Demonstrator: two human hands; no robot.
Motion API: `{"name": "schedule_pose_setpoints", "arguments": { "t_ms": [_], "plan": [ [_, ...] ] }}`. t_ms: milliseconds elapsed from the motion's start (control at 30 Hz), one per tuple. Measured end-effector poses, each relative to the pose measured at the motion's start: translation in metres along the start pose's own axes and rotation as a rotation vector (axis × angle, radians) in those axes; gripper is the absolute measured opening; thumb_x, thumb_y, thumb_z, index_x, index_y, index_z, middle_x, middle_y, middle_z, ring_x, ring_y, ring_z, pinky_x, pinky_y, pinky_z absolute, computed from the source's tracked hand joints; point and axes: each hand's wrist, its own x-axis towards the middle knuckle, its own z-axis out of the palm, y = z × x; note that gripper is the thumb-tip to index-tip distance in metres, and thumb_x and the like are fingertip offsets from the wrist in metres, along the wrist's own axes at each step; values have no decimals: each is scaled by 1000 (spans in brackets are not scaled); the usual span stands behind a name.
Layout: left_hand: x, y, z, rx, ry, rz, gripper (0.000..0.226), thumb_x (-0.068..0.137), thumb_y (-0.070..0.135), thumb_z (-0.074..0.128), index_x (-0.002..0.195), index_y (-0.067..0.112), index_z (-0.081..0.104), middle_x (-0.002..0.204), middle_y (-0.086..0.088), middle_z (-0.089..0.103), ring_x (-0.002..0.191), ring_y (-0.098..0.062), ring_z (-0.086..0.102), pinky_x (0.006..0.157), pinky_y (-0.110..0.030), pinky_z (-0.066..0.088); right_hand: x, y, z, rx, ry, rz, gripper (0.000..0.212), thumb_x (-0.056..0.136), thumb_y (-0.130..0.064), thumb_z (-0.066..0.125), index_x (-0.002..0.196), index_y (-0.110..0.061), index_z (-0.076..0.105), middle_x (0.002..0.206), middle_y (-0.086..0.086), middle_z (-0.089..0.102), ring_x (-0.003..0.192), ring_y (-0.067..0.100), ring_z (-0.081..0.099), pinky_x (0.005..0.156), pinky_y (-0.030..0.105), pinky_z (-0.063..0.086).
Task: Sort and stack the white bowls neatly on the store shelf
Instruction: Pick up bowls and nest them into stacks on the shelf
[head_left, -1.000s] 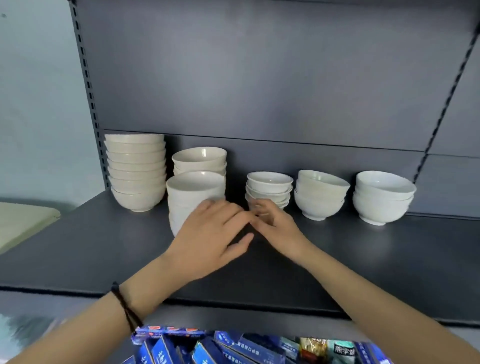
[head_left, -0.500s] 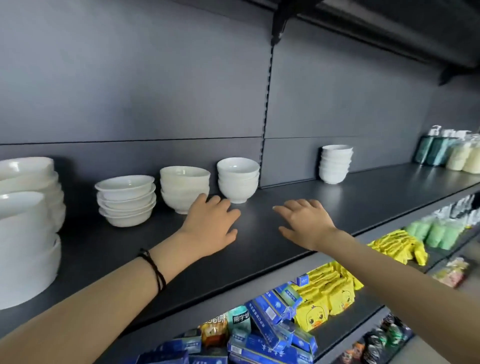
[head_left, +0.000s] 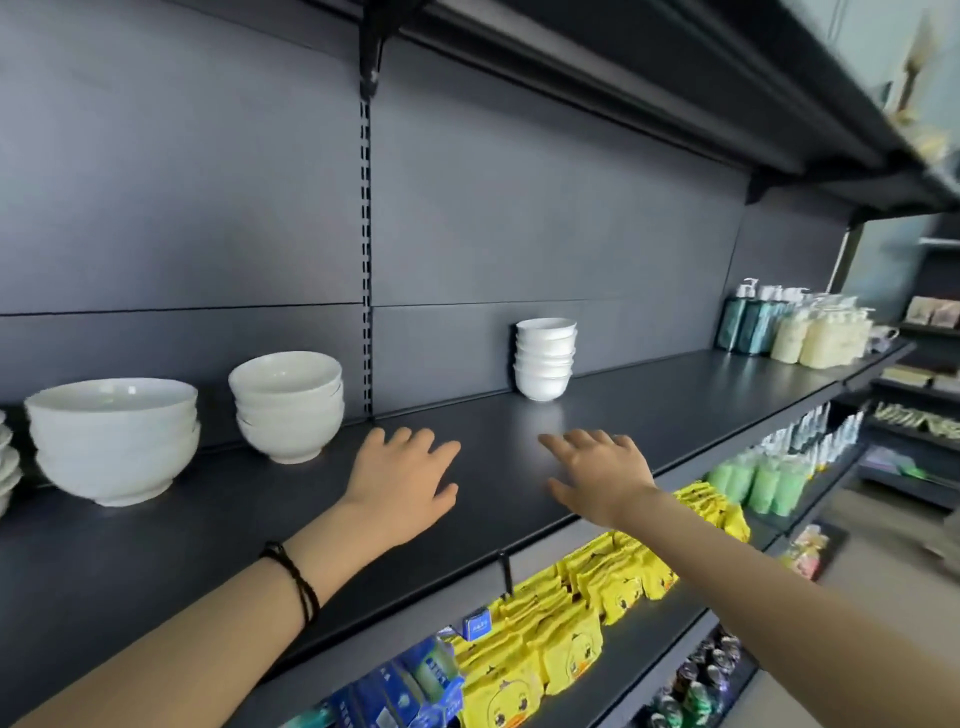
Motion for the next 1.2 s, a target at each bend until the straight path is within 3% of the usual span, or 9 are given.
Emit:
{"name": "schedule_pose_setpoints", "arguments": {
  "t_ms": [367,767,900,1000,1100,1200],
  "plan": [
    [89,76,23,-68,-66,-134,54,96,52,35,145,31,33,139,3,48,126,-19,46,101,-38,37,62,127,50,37,-9,-75,63,97,-51,39,153,-32,17,147,1,41,135,26,39,108,42,33],
    [213,91,56,-53,-19,-240,58,94,53,35,146,29,30,143,3,45,128,-20,45,98,-37,37,175,171,93,107,20,-159,66,97,-50,39,153,-27,14,149,3,39,135,27,39,109,43,33],
    [256,93,69,-313,25,-372,75,93,55,41,153,23,9,153,-2,31,136,-22,37,104,-42,35,224,185,99,399,4,-109,76,93,-59,42,153,-25,11,152,5,36,136,28,39,108,47,37],
    [290,86,83,-713,57,-485,85,90,59,46,154,21,3,159,-5,18,144,-22,25,112,-43,29,259,190,105,779,-28,-102,91,87,-67,48,154,-22,7,160,5,20,145,24,25,114,45,30],
    [321,81,99,-1099,125,-595,102,78,72,54,153,19,9,159,-5,20,144,-22,26,116,-46,27,281,186,109,1180,-3,-104,113,71,-78,54,154,-21,4,160,5,16,145,23,25,117,47,28],
    [343,81,126,-1244,191,-650,113,57,91,54,146,26,31,148,2,42,135,-17,42,109,-46,38,300,180,109,1434,26,-139,115,66,-80,56,154,-29,3,159,-2,18,142,20,31,113,48,35]
  ]
}}
